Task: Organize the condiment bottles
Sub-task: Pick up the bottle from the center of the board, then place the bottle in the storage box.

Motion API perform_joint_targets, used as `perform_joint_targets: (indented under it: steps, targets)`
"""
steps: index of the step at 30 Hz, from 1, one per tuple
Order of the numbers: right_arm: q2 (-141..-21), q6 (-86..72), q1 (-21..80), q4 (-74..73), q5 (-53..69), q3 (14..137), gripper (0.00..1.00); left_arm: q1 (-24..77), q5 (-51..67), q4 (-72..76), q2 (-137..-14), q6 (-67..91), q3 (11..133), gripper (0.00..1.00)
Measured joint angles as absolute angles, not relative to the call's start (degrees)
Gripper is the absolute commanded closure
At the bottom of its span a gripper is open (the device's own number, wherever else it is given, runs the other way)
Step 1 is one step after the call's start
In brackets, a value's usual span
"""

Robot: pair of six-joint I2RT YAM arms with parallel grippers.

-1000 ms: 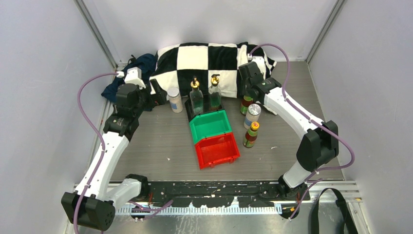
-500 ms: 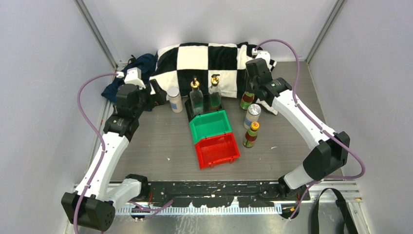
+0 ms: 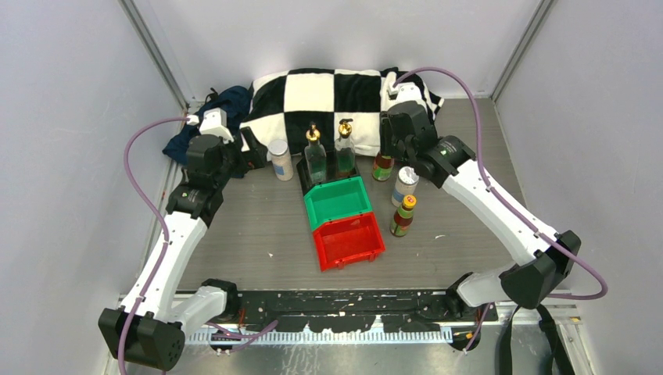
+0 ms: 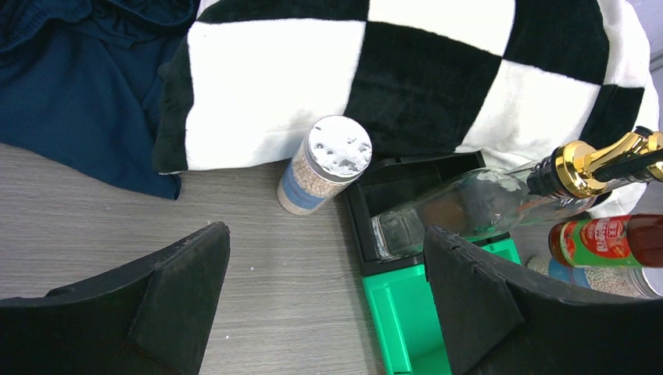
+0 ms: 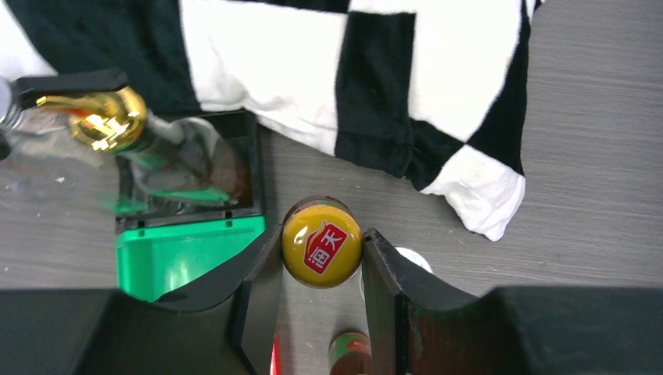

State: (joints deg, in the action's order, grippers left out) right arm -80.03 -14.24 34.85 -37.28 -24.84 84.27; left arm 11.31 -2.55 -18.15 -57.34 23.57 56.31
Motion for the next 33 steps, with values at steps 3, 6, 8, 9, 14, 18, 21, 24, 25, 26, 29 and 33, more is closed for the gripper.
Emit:
perform_joint_targets:
  steps: [3,6,8,9,14,18,21,24,25,26,29,33]
  targets:
    - [-78.85,-13.65,37.45,-38.37,-25.41,84.47,0.99,11.33,-2.57,-18.04,-57.34,23.57,56.31,0.06]
    - [-78.0,-13.34,39.97,-39.18,-26.28,84.55,0.99,11.35,-2.57,-17.76,-57.34,23.57,56.29,0.06]
    - [-77.6,-13.19,41.5,-39.27,-26.76,84.55,0.99,11.35,-2.59,-17.67,-57.34,23.57,56.27,0.06]
    - [-77.45,-13.17,42.24,-39.4,-26.96,84.55,0.99,11.35,-2.59,-17.54,-57.34,23.59,56.18,0.06]
    - [-76.97,-12.75,45.98,-39.92,-28.4,84.55,0.99,11.38,-2.61,-17.45,-57.34,23.57,55.9,0.06]
    - [-76.97,-12.36,48.47,-40.36,-29.85,84.53,0.99,11.42,-2.76,-17.41,-57.34,23.59,55.9,0.06]
    - [-76.97,-12.32,50.04,-40.53,-30.61,84.53,0.99,11.42,-2.92,-17.39,-57.34,23.59,55.9,0.06]
    - [-76.97,-12.25,51.64,-40.66,-31.53,84.53,0.99,11.42,-2.96,-17.39,-57.34,23.59,55.9,0.06]
    - [-76.97,-12.19,52.21,-40.75,-31.86,84.53,0.99,11.46,-2.98,-17.39,-57.34,23.57,55.88,0.06]
    - [-76.97,-12.16,52.64,-40.8,-32.08,84.53,0.99,11.49,-2.98,-17.39,-57.34,23.57,55.88,0.06]
    - [-76.97,-12.12,53.89,-40.82,-32.6,84.51,0.99,11.53,-2.98,-17.39,-57.34,23.57,55.88,0.06]
    - [-76.99,-12.12,55.0,-40.82,-33.01,84.29,0.99,11.53,-2.98,-17.39,-57.34,23.57,55.88,0.06]
